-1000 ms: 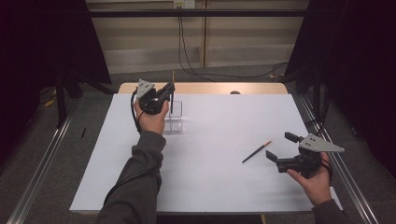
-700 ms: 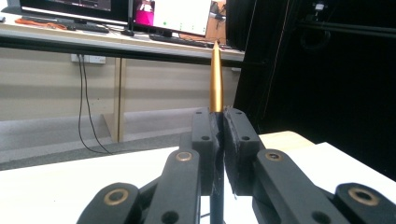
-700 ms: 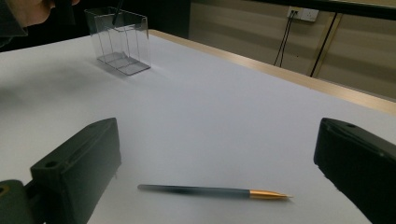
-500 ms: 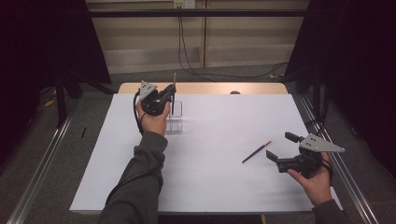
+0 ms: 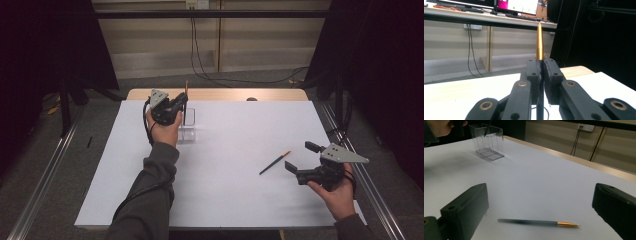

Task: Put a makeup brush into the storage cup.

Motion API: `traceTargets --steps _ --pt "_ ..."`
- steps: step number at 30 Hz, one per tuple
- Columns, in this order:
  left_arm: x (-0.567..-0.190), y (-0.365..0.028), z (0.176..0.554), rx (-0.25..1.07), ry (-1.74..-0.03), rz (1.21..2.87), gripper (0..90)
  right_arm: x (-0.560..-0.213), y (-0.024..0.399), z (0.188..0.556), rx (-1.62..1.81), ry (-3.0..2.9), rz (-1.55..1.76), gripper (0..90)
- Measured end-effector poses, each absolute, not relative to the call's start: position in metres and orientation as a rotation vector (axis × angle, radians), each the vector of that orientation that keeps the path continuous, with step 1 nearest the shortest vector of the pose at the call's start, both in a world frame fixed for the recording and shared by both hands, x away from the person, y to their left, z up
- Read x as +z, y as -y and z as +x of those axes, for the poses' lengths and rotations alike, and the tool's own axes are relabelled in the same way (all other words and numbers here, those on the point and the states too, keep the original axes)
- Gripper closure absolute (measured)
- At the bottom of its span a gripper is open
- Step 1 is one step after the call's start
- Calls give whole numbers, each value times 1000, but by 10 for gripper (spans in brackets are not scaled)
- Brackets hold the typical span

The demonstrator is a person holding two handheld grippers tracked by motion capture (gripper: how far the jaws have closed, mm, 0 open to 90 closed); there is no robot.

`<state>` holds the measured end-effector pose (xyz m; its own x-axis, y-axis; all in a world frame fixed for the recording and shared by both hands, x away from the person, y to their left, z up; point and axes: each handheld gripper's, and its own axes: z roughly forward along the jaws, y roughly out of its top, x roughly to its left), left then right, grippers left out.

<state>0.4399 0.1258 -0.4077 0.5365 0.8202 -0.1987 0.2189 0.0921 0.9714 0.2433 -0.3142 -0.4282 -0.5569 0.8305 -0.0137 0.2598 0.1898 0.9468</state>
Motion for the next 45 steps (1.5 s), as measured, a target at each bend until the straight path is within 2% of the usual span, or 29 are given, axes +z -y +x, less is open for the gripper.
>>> traceTargets --steps 45 --pt "-431 -125 426 534 -994 1523 835 -427 313 243 1367 -1936 1001 1"
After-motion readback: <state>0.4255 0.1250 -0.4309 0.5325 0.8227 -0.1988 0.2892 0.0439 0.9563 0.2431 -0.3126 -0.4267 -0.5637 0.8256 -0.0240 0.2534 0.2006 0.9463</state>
